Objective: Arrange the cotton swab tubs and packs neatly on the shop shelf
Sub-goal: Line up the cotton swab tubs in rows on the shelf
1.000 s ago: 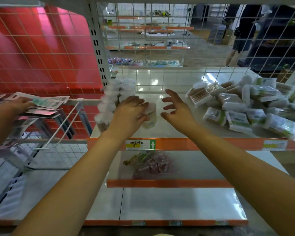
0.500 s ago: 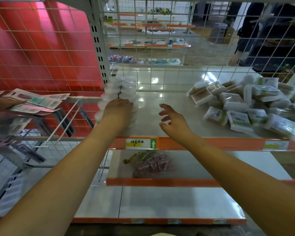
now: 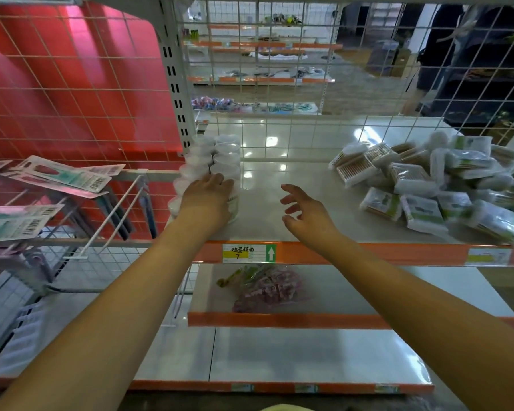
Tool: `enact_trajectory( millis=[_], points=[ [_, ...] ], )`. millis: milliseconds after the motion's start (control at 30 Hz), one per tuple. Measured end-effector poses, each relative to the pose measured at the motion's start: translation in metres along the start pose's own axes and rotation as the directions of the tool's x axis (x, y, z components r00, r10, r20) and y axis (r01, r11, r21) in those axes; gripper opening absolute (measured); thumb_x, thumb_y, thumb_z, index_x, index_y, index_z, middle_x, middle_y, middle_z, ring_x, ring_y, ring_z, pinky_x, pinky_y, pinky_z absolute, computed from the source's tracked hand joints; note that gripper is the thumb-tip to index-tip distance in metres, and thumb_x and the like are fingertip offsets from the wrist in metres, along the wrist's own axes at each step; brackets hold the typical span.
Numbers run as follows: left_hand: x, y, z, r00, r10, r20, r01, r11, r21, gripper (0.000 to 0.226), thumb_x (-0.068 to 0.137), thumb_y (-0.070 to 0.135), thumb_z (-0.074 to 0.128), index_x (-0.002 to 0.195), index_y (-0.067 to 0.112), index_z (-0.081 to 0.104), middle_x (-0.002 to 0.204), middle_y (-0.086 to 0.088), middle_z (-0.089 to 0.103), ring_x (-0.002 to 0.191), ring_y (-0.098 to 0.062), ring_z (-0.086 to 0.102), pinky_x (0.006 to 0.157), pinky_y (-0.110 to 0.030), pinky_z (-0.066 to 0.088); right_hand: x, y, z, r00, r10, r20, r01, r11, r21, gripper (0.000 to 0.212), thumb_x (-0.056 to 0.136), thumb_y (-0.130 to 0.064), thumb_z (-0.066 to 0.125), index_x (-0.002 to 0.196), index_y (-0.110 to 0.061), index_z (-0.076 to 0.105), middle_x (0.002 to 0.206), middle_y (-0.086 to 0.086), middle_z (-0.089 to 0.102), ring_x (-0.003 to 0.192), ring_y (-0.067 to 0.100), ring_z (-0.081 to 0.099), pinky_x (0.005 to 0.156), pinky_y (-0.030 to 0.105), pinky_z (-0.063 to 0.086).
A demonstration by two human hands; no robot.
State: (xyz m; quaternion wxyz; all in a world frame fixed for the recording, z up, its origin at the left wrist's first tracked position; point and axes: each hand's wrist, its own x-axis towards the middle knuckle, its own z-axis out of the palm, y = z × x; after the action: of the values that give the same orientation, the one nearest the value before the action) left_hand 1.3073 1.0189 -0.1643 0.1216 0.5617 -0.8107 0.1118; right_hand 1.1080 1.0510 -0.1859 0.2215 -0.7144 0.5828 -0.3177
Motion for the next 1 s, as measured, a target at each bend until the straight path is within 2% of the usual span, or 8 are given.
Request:
enact_trajectory(
  millis=[67, 167, 233, 367, 533, 633, 867, 1000],
  points=[
    [-0.001, 0.000, -0.002, 0.999, 0.013, -0.031, -0.014, 1.000, -0.012, 0.033, 0.083, 0.016, 0.052, 0.109, -0.003, 0.058, 0.108, -0.022, 0.057, 0.099, -0.038, 0.053, 0.067, -0.033, 0.025, 0.001, -0.001, 0.001, 1.000, -0.008, 0.005, 0.008, 1.000, -0.008, 0.058, 0.088, -0.008, 0.056, 0.140, -0.020, 0.033, 0.124, 0.003, 0.054, 0.098, 0.012, 0.052, 0.084, 0.022, 0.043],
    [-0.002, 0.002, -0.003, 0.998, 0.049, -0.026, -0.049, 0.999, -0.018, 0.035, 0.076, 0.022, 0.041, 0.084, -0.004, 0.062, 0.082, -0.023, 0.060, 0.073, -0.038, 0.058, 0.058, -0.031, 0.028, 0.001, -0.003, 0.002, 1.000, -0.015, 0.011, 0.015, 1.000, -0.012, 0.058, 0.088, -0.007, 0.055, 0.140, -0.020, 0.033, 0.124, 0.003, 0.054, 0.101, 0.014, 0.053, 0.085, 0.024, 0.043],
    [-0.001, 0.002, -0.003, 0.999, 0.040, -0.029, -0.041, 0.999, -0.004, 0.030, 0.076, 0.019, 0.045, 0.082, -0.004, 0.061, 0.080, -0.023, 0.059, 0.071, -0.038, 0.057, 0.056, -0.031, 0.028, 0.001, -0.003, 0.003, 1.000, -0.017, 0.014, 0.017, 1.000, -0.007, 0.058, 0.088, -0.007, 0.055, 0.140, -0.020, 0.033, 0.124, 0.004, 0.054, 0.100, 0.014, 0.053, 0.085, 0.024, 0.043],
    [-0.002, 0.002, -0.006, 1.000, 0.015, -0.018, -0.014, 0.999, 0.031, 0.024, 0.083, 0.015, 0.049, 0.092, -0.004, 0.061, 0.091, -0.023, 0.059, 0.082, -0.037, 0.055, 0.060, -0.032, 0.028, 0.001, -0.002, 0.002, 1.000, -0.021, 0.019, 0.021, 1.000, -0.005, 0.058, 0.088, -0.007, 0.055, 0.140, -0.020, 0.033, 0.124, 0.004, 0.054, 0.103, 0.016, 0.053, 0.085, 0.023, 0.043],
    [0.001, 0.006, -0.010, 0.999, -0.034, 0.007, 0.034, 0.999, 0.026, 0.037, 0.090, 0.024, 0.048, 0.121, 0.004, 0.052, 0.122, -0.015, 0.053, 0.112, -0.032, 0.047, 0.082, -0.037, 0.037, 0.003, 0.000, 0.001, 1.000, -0.017, 0.012, 0.017, 1.000, -0.008, 0.058, 0.088, -0.008, 0.055, 0.141, -0.020, 0.033, 0.125, 0.004, 0.054, 0.103, 0.016, 0.053, 0.085, 0.023, 0.042],
    [0.003, 0.022, -0.014, 0.997, 0.039, -0.060, -0.041, 0.999, -0.036, 0.038, 0.086, 0.020, 0.056, 0.119, 0.000, 0.056, 0.120, -0.020, 0.057, 0.113, -0.038, 0.050, 0.089, -0.044, 0.040, 0.006, 0.002, -0.001, 1.000, -0.016, 0.001, 0.016, 0.999, -0.032, 0.058, 0.089, -0.010, 0.054, 0.141, -0.021, 0.032, 0.126, 0.003, 0.053, 0.105, 0.015, 0.052, 0.083, 0.022, 0.041],
    [0.018, 0.089, -0.012, 0.990, 0.131, 0.059, -0.126, 0.989, -0.082, 0.052, 0.095, 0.032, 0.040, 0.143, 0.015, 0.029, 0.144, -0.006, 0.037, 0.134, -0.024, 0.029, 0.107, -0.037, 0.025, 0.012, 0.013, -0.025, 1.000, -0.016, -0.006, 0.013, 0.958, -0.285, 0.059, 0.092, -0.021, 0.051, 0.145, -0.019, 0.025, 0.137, 0.006, 0.046, 0.119, 0.021, 0.047, 0.095, 0.031, 0.042],
    [0.030, 0.119, -0.002, 0.990, 0.132, 0.039, -0.127, 0.986, -0.112, 0.048, 0.094, 0.031, 0.041, 0.138, 0.014, 0.037, 0.136, -0.006, 0.046, 0.128, -0.024, 0.037, 0.102, -0.036, 0.030, 0.015, 0.023, -0.049, 1.000, 0.013, -0.023, -0.023, 0.862, -0.506, 0.055, 0.094, -0.026, 0.045, 0.143, -0.016, 0.024, 0.137, 0.009, 0.044, 0.122, 0.026, 0.044, 0.097, 0.038, 0.040]
  ],
)
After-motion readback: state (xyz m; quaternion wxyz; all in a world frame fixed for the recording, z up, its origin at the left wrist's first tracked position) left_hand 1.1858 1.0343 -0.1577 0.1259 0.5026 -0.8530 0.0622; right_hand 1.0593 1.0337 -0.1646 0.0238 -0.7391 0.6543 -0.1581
